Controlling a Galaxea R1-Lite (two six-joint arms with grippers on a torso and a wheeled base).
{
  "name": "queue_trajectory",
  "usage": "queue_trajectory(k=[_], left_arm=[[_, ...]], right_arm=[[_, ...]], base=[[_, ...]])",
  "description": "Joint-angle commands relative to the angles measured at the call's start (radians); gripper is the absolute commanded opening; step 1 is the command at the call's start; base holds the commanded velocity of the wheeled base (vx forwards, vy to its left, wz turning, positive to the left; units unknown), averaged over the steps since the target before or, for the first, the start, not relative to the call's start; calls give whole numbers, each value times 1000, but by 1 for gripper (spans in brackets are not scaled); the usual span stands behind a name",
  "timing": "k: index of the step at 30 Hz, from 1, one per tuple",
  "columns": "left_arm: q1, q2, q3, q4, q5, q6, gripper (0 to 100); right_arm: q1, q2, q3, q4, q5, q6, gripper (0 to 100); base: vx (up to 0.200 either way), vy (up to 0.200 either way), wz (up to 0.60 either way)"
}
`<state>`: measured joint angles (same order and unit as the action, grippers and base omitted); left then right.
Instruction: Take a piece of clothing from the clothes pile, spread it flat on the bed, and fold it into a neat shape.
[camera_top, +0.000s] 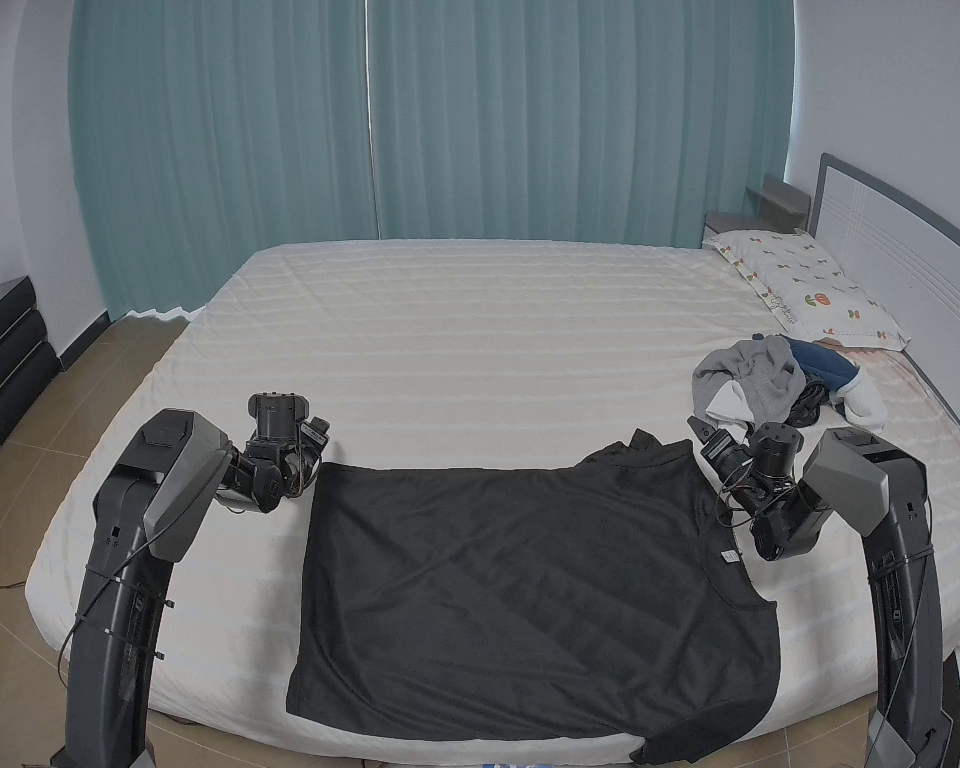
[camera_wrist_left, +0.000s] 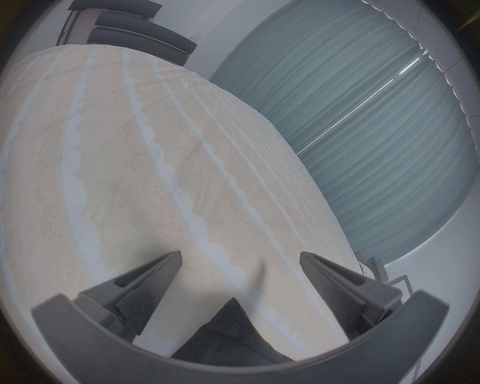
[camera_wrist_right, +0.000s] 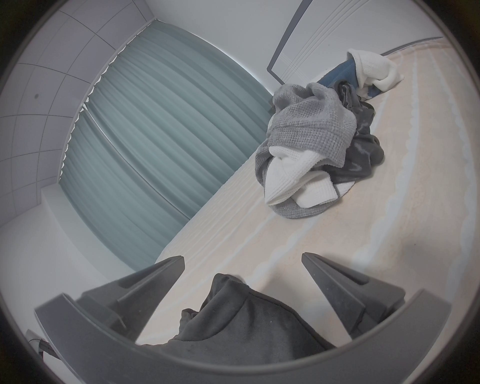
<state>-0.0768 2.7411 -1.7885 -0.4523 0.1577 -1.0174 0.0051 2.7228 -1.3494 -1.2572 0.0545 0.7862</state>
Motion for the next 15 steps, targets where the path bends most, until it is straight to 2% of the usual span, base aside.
queue_trajectory(k=[1,4,15], left_arm=[[0,-46,49,0,0,0,100],[0,-98,120,-5,-4,2,100],[-11,-271,340,-14,-98,-7,100]], right_arm=[[-11,-52,41,-1,5,1,100],[-17,-87,75,6,7,1,100],[-14,-198,188,7,2,2,100]], base=[[0,0,0],[0,0,0],[0,0,0]])
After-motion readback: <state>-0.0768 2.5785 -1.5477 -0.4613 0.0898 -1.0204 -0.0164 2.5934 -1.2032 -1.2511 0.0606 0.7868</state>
